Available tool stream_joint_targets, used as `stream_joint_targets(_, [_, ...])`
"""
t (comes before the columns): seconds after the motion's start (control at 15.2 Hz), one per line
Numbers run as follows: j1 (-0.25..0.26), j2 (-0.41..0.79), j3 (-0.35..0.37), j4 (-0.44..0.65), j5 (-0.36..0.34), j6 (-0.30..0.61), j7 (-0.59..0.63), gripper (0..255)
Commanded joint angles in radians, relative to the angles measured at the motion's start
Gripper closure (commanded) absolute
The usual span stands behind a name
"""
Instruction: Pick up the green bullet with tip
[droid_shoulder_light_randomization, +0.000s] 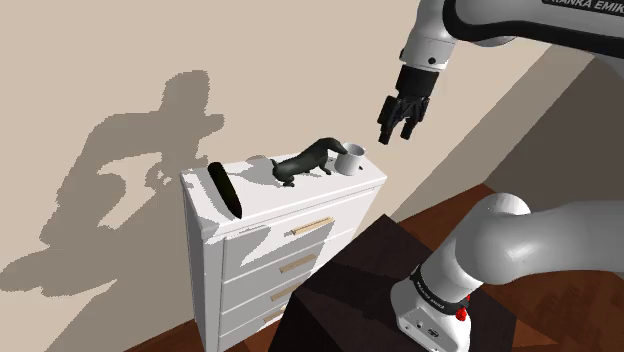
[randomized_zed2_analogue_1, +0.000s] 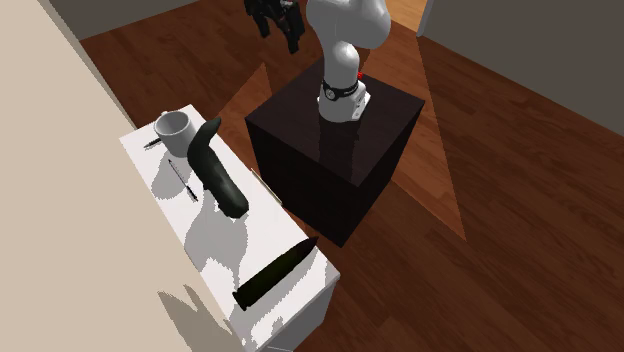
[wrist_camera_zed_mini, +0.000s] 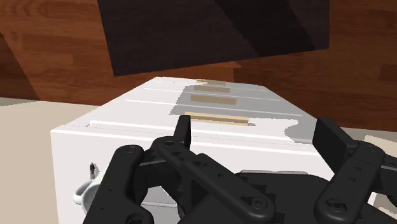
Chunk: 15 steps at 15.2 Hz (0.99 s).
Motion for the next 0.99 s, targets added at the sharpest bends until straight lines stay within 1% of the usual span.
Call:
stream_joint_targets(0.0, [0.0, 0.0, 0.0, 0.0, 0.0, 0.0, 0.0, 0])
stream_joint_targets(0.46, [0.037, 0.167, 0.068, -0.042, 0.073, 0.233, 0.072, 0])
stream_joint_targets(0.92, [0.069, 0.387, 0.132, -0.014, 0.124, 0.453, 0.135, 0])
